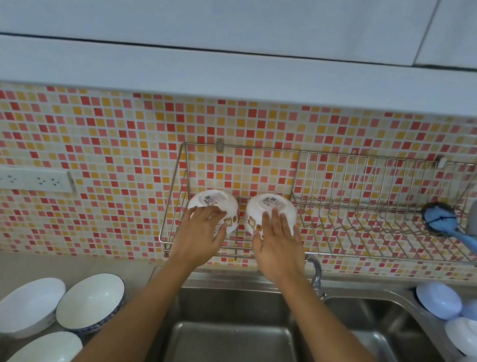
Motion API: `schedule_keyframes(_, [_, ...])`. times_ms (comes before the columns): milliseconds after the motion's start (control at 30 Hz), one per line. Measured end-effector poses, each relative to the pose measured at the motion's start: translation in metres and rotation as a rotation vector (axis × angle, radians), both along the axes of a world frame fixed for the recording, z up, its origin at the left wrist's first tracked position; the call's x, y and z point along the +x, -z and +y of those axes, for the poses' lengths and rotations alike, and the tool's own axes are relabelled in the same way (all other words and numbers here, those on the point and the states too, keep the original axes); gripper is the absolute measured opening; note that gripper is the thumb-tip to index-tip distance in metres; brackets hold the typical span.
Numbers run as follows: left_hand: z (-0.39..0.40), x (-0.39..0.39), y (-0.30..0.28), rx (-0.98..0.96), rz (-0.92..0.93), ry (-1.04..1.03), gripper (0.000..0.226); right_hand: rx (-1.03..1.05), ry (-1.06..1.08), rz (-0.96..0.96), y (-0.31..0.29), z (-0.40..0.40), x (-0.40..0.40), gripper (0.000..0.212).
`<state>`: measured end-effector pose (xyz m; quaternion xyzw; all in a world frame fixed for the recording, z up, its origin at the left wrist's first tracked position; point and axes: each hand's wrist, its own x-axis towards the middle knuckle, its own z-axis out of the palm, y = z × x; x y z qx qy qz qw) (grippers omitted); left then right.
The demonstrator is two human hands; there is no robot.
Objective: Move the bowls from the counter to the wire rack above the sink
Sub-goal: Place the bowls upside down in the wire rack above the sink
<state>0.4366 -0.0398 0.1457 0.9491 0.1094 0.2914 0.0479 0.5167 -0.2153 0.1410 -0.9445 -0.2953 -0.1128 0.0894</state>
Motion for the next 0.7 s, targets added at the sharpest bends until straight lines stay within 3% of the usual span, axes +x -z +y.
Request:
schedule_keyframes(200, [-0.003,-0.003,0.001,-0.001,0.087,-0.021,0.061,-0.012,0.006,0.037,-0.001,0.000,0.001,0.064])
schedule_keyframes(433, [-0.013,-0.023,0.016,0.053,0.116,-0.088,0.072,0.151,0.136,-0.102,0.010,0.002,-0.011,0.065])
schedule_keyframes(700, [-0.014,-0.058,0.041,0.045,0.046,-0.053,0.049,0.294,0.083,-0.207,0.041,-0.002,-0.039,0.060])
